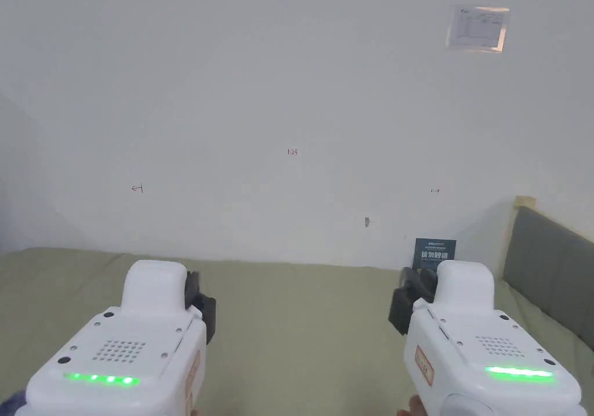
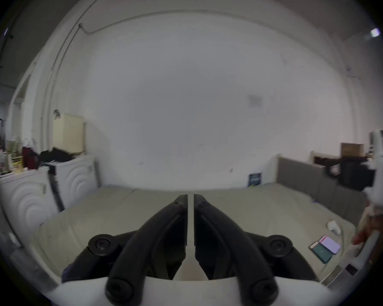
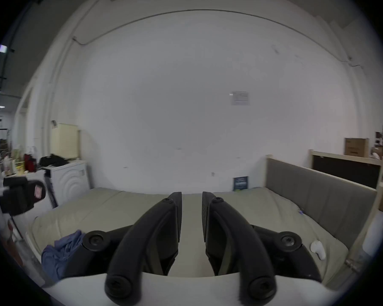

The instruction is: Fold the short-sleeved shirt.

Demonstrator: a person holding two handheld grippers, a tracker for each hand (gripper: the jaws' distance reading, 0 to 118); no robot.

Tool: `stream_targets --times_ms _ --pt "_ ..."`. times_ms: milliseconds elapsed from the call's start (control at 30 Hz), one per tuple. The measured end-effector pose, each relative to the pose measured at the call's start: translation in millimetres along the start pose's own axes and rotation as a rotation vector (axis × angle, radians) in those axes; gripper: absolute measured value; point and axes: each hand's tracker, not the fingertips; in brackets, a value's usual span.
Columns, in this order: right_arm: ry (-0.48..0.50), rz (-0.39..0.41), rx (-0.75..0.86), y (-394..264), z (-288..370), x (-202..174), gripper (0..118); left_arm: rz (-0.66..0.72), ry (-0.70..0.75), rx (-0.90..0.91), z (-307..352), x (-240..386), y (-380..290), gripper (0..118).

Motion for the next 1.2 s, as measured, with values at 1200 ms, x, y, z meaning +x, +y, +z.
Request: stream_targets --times_ms 1200 --pt "0.620 0.124 -0.283 -118 -85 -213 11 0.081 0.408 -0.333 -19 -237 -95 6"
